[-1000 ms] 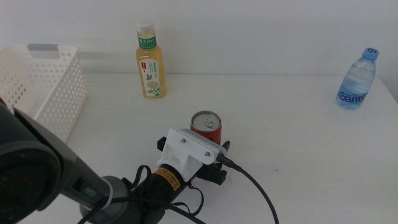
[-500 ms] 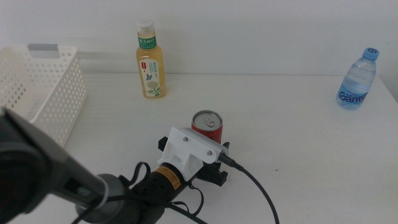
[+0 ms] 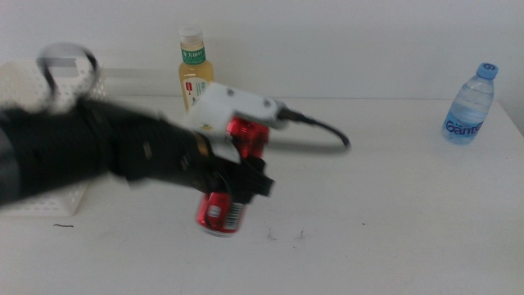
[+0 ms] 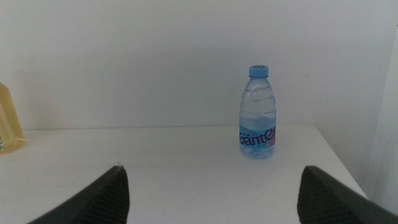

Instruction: Use arms to grab the bottles and put them into the dustbin to the left of the table.

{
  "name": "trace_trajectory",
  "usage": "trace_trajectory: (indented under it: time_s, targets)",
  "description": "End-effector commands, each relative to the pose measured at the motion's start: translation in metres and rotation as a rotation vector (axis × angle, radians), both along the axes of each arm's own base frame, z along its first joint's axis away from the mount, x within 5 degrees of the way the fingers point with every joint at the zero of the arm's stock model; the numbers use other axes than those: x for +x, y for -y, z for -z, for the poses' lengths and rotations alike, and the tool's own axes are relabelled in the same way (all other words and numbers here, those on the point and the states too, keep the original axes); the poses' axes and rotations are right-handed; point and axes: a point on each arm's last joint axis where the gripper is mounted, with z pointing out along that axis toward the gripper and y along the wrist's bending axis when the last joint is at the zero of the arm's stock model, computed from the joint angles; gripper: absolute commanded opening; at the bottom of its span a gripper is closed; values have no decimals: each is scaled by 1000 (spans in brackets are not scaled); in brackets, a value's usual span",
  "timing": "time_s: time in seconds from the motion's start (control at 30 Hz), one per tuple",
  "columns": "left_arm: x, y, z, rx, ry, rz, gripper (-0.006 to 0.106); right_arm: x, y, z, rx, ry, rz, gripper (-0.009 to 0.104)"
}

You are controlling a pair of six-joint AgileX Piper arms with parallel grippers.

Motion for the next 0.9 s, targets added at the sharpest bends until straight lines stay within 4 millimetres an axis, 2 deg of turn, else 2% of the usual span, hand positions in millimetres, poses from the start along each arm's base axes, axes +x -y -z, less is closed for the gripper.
trace_trajectory:
  time_s: [0.0, 0.2, 0.37, 0.5, 0.57, 0.67, 0.87]
  targets:
    - [4, -16, -27, 55, -119, -20, -2, 0, 0, 0, -10, 10, 5, 85]
    - [32, -74, -67, 172, -152, -49, -2, 0, 0, 0, -10, 10, 5, 85]
    - [59, -144, -101, 183, -164, -211, -2, 0, 0, 0, -10, 10, 5, 85]
    - [81, -204, -113, 188, -201, -341, -2, 0, 0, 0, -10, 10, 5, 85]
    - [95, -227, -112, 183, -201, -395, -2, 0, 0, 0, -10, 10, 5, 85]
    - [114, -257, -99, 177, -224, -451, -2, 0, 0, 0, -10, 10, 5, 85]
    - [154, -291, -45, 180, -292, -506, -2, 0, 0, 0, -10, 10, 5, 85]
